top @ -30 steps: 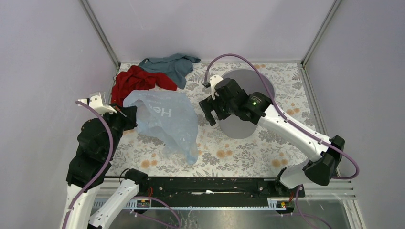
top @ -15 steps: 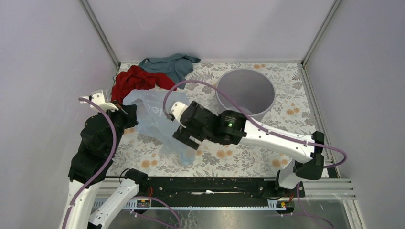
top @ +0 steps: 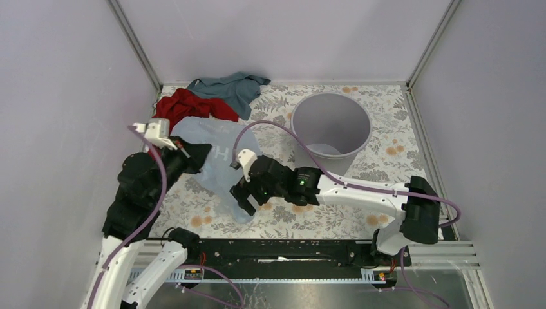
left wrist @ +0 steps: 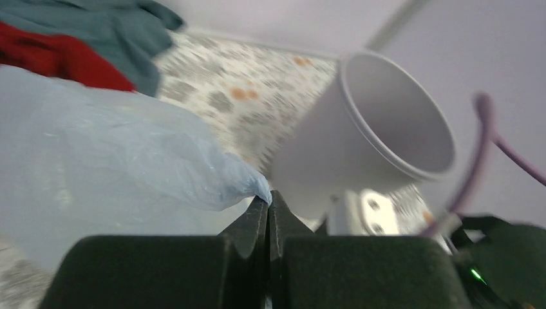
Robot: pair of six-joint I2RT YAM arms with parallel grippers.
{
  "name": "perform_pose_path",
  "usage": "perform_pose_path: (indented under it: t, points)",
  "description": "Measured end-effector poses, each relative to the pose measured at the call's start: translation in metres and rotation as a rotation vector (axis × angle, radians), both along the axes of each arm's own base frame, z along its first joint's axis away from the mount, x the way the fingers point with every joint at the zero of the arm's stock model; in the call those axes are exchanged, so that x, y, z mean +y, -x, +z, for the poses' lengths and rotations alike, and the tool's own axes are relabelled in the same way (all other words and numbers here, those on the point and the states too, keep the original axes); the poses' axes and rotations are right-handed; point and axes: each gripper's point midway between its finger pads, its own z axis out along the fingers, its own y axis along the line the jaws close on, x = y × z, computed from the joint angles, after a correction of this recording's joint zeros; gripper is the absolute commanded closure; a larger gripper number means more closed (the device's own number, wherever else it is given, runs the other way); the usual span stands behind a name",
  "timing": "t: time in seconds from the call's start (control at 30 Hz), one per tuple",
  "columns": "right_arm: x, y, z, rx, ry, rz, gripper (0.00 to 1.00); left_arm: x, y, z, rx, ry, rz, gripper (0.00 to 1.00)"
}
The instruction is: Put the trash bags into the trash bin
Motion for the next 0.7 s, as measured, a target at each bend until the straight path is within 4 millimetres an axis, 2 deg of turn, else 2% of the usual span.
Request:
perform_pose_path:
  t: [0.07,0.13,0.23,0.3,0.37,0.43,0.5,0.57,0.7]
  points:
    - [0.003,-0.007,-0.003,0.036,-0.07,-0.07,0.01,-0.024,-0.001,-0.007,0.02,0.027,-0.12,1.0]
    - [-0.003,-0.009,-0.015,0.074,-0.116,-0.124,0.07,-0.047,-0.002,-0.018,0.056,0.06,-0.234,1.0]
    - [-0.019,-0.002,-0.038,0.122,-0.16,-0.175,0.13,-0.079,-0.009,-0.048,0.169,0.133,-0.375,1.0]
    - [-0.028,0.003,-0.047,0.144,-0.193,-0.2,0.08,-0.094,-0.015,-0.083,0.276,0.184,-0.416,1.0]
    - [-0.033,0.004,-0.045,0.153,-0.231,-0.227,0.01,-0.101,-0.017,-0.124,0.407,0.216,-0.418,1.0]
    - [-0.035,0.002,-0.04,0.153,-0.267,-0.255,0.0,-0.106,-0.014,-0.162,0.528,0.244,-0.413,1.0]
    - [-0.035,-0.001,-0.032,0.156,-0.304,-0.283,0.0,-0.11,-0.01,-0.186,0.61,0.278,-0.408,1.0]
    - [-0.032,-0.002,-0.028,0.165,-0.33,-0.297,0.0,-0.115,-0.009,-0.197,0.644,0.313,-0.418,1.0]
    - [-0.033,-0.007,-0.03,0.176,-0.358,-0.356,0.0,-0.13,-0.01,-0.201,0.656,0.367,-0.457,1.0]
